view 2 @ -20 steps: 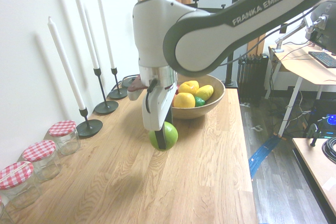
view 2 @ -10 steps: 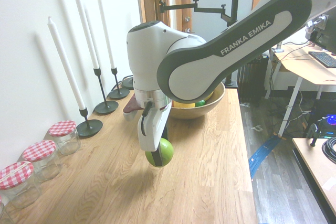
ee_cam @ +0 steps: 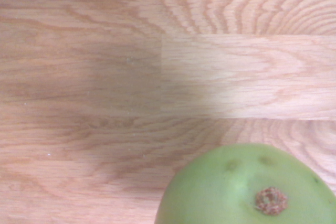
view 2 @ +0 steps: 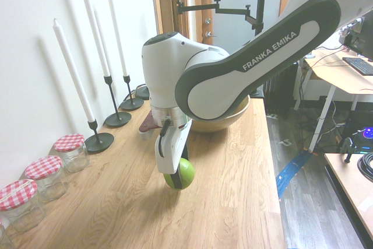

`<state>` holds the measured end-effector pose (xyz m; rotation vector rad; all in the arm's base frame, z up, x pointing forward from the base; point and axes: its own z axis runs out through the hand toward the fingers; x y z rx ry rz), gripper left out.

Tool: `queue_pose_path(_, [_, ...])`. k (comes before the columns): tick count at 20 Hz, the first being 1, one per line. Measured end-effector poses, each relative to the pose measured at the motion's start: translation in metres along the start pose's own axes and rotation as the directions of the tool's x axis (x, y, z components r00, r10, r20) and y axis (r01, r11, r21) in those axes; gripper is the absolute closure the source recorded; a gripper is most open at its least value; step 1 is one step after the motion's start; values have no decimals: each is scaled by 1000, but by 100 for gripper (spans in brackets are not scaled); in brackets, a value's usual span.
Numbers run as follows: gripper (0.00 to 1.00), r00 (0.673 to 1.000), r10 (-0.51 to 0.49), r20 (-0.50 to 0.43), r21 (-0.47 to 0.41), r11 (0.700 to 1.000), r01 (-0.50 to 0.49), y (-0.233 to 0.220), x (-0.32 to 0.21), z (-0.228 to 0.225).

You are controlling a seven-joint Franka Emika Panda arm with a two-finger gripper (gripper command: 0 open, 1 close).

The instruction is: Take green apple out of the basket

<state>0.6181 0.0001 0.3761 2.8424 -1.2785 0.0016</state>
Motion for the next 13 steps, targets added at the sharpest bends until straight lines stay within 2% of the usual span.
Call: queue_pose_path(13, [0, 1000, 2, 2, 2, 1000, -2, 0, -1, -1])
